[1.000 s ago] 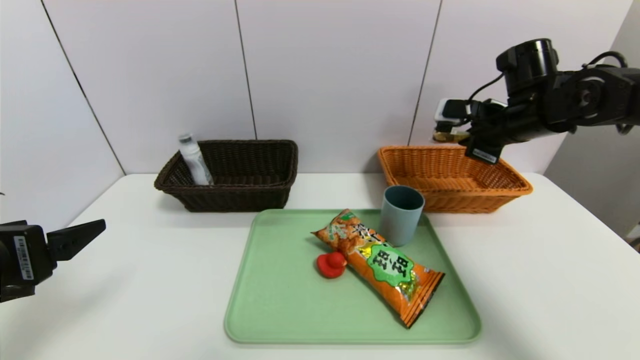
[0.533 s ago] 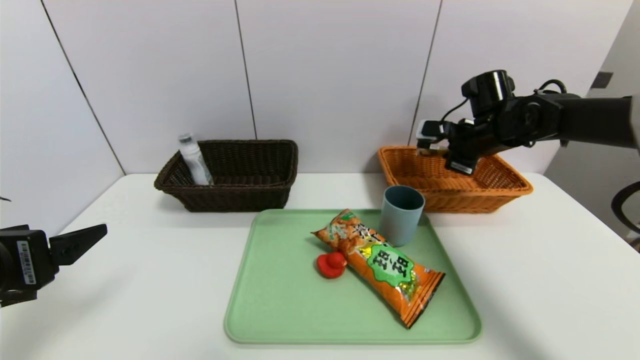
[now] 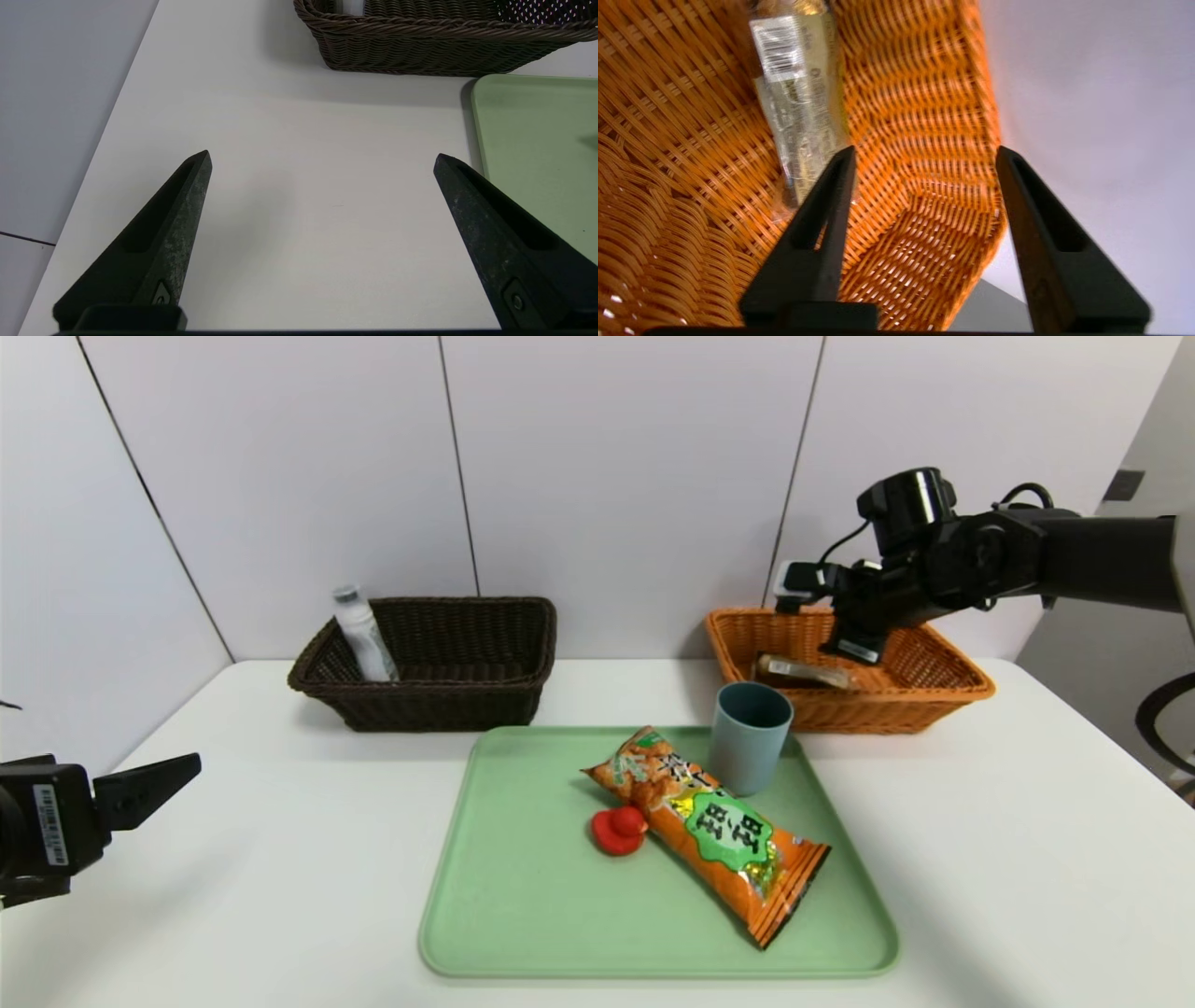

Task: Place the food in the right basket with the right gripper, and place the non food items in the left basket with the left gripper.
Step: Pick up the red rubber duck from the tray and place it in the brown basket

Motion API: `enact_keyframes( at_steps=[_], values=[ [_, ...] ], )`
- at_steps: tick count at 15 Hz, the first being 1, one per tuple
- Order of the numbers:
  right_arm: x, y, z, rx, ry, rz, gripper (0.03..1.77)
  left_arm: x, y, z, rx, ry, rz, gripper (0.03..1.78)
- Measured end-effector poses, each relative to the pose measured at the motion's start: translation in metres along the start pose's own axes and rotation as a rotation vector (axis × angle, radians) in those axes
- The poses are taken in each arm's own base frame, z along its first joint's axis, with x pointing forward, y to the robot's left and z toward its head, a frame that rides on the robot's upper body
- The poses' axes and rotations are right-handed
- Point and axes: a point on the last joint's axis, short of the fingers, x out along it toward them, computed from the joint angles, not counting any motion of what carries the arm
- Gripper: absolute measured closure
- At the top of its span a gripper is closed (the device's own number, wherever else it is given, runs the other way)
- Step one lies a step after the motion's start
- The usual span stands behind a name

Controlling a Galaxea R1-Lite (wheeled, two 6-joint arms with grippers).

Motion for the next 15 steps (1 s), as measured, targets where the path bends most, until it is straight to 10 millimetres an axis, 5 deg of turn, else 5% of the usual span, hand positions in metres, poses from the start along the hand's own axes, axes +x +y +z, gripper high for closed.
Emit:
enact_keyframes(
  at_steps=[6,11,15],
  values=[
    [-0.062,-0.021,0.0,0.083,-0.06,-0.022,0.38,-0.001,0.0,0.006,-0.009,-0.027,-0.003,0.12],
    [-0.151,-0.029,-0.015,0.396,-0.056,0.002,0.24,0.008,-0.003,0.015,-0.019,-0.077,-0.009,0.12],
    [-0.224,-0.017,-0.03,0.732,-0.061,0.067,0.18,0.022,-0.014,0.018,-0.007,-0.082,-0.06,0.12]
  ],
)
